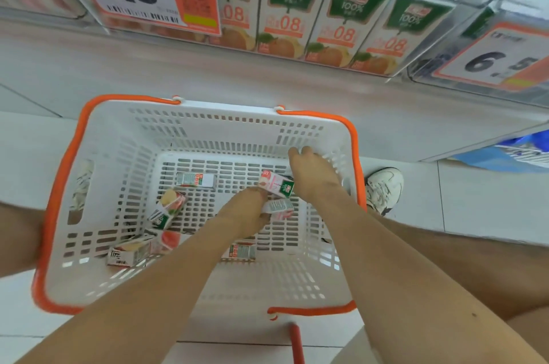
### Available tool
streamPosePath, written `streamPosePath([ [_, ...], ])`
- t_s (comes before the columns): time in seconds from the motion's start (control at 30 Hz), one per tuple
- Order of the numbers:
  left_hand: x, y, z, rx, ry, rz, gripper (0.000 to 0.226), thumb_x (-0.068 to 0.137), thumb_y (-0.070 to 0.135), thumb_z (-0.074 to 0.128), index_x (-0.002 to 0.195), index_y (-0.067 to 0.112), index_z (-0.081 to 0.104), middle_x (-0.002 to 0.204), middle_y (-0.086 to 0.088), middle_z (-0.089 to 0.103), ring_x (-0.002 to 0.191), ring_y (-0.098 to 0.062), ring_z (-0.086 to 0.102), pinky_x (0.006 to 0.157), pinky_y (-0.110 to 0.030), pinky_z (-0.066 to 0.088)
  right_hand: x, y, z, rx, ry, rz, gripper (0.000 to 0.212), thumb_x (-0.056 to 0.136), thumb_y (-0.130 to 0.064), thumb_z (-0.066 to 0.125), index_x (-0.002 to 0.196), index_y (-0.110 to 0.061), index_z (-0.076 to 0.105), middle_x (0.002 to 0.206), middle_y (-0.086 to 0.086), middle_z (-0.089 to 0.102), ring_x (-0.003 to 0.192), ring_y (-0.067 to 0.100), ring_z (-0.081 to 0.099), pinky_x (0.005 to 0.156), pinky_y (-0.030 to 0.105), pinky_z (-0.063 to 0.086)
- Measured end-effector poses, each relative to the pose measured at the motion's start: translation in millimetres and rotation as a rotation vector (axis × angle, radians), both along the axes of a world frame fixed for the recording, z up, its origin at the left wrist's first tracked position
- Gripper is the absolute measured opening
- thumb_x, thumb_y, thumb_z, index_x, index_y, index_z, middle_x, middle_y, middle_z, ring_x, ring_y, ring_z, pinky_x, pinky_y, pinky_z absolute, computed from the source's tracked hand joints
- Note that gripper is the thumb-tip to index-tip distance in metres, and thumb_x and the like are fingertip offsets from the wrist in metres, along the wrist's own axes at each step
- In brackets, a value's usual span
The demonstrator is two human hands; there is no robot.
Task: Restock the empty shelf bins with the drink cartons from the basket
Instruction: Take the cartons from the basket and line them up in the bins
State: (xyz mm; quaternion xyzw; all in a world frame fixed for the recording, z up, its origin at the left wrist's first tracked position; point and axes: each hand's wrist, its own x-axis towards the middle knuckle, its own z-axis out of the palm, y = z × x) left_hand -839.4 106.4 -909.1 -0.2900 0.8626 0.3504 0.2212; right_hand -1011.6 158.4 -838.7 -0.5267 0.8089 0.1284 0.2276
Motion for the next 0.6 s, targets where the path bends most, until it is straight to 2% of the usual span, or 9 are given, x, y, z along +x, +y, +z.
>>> streamPosePath([
  [0.07, 10.2, -9.9, 10.1, 0.263, -0.032, 0.218, 0.020, 0.093, 0.022, 0.072, 0.097, 0.003, 0.073, 0.100, -0.014, 0.076, 0.084, -0.026, 0.075, 0.070, -0.029, 0.057, -4.9, 0.8, 8.4, -0.055, -0.060, -0.010, 0.057, 0.088, -0.007, 0.068, 0.140, -0.012, 0.044, 0.125, 0.014, 0.055, 0.112, 0.035, 0.061, 0.086, 0.043, 0.052],
  [0.17, 25.8, -22.4, 35.0, 0.625, 0.007, 0.537, 0.022, 0.090, 0.015, 0.076, 0.097, -0.006, 0.076, 0.095, -0.015, 0.080, 0.085, -0.023, 0.081, 0.084, -0.041, 0.066, -6.8, 3.7, 29.2, -0.170, -0.200, -0.103, 0.054, 0.094, -0.018, 0.062, 0.146, -0.014, 0.047, 0.130, 0.011, 0.059, 0.117, 0.032, 0.060, 0.095, 0.042, 0.052],
  [0.23, 34.0, -29.3, 56.6, 0.716, 0.081, 0.656, 0.019, 0.093, 0.012, 0.075, 0.103, -0.004, 0.073, 0.099, -0.017, 0.080, 0.091, -0.025, 0.080, 0.085, -0.039, 0.065, -4.7, 4.5, 45.0, -0.275, -0.269, -0.230, 0.048, 0.092, -0.021, 0.063, 0.139, -0.016, 0.056, 0.110, 0.005, 0.066, 0.101, 0.024, 0.065, 0.081, 0.032, 0.053],
  [0.3, 41.2, -36.1, 79.5, 0.770, 0.144, 0.734, 0.021, 0.095, 0.013, 0.074, 0.109, -0.001, 0.070, 0.102, -0.017, 0.080, 0.093, -0.025, 0.080, 0.083, -0.035, 0.065, -0.7, 5.5, 60.5, -0.375, -0.347, -0.380, 0.036, 0.089, -0.023, 0.068, 0.125, -0.018, 0.065, 0.086, -0.001, 0.066, 0.076, 0.013, 0.064, 0.061, 0.023, 0.047],
  [0.33, 45.7, -40.2, 88.8, 0.773, 0.163, 0.755, 0.021, 0.095, 0.014, 0.073, 0.110, 0.001, 0.069, 0.102, -0.015, 0.079, 0.090, -0.023, 0.079, 0.083, -0.036, 0.065, 1.7, 6.3, 69.3, -0.424, -0.399, -0.463, 0.031, 0.089, -0.024, 0.071, 0.119, -0.019, 0.066, 0.083, -0.002, 0.066, 0.070, 0.010, 0.062, 0.058, 0.020, 0.046],
  [0.4, 56.3, -48.4, 106.6, 0.757, 0.194, 0.761, 0.017, 0.092, 0.016, 0.072, 0.105, 0.006, 0.065, 0.100, -0.011, 0.073, 0.083, -0.021, 0.069, 0.086, -0.040, 0.065, 6.5, 8.0, 88.2, -0.522, -0.561, -0.628, 0.024, 0.090, -0.021, 0.075, 0.111, -0.012, 0.069, 0.084, 0.003, 0.070, 0.069, 0.012, 0.066, 0.063, 0.023, 0.056],
  [0.5, 70.7, -61.2, 138.4, 0.712, 0.211, 0.704, 0.021, 0.084, 0.021, 0.074, 0.098, 0.015, 0.060, 0.105, -0.012, 0.074, 0.086, -0.022, 0.068, 0.098, -0.045, 0.059, 9.8, 14.4, 117.0, -0.539, -0.846, -0.772, 0.007, 0.091, -0.010, 0.076, 0.084, -0.005, 0.076, 0.070, 0.011, 0.070, 0.066, 0.022, 0.066, 0.078, 0.045, 0.065],
  [0.57, 77.0, -71.7, 163.6, 0.649, 0.225, 0.637, 0.024, 0.085, 0.018, 0.074, 0.105, 0.012, 0.062, 0.104, -0.015, 0.071, 0.087, -0.022, 0.069, 0.095, -0.044, 0.062, 15.5, 18.8, 136.4, -0.491, -0.997, -0.761, 0.021, 0.091, -0.006, 0.075, 0.070, -0.007, 0.076, 0.075, 0.010, 0.072, 0.074, 0.024, 0.070, 0.079, 0.041, 0.064],
  [0.6, 78.9, -78.1, 177.2, 0.617, 0.237, 0.595, 0.026, 0.088, 0.015, 0.074, 0.110, 0.008, 0.062, 0.103, -0.016, 0.068, 0.088, -0.023, 0.069, 0.091, -0.043, 0.063, 19.5, 20.9, 146.3, -0.464, -1.062, -0.767, 0.016, 0.092, -0.005, 0.074, 0.076, -0.004, 0.077, 0.085, 0.012, 0.076, 0.081, 0.025, 0.073, 0.083, 0.039, 0.063],
])
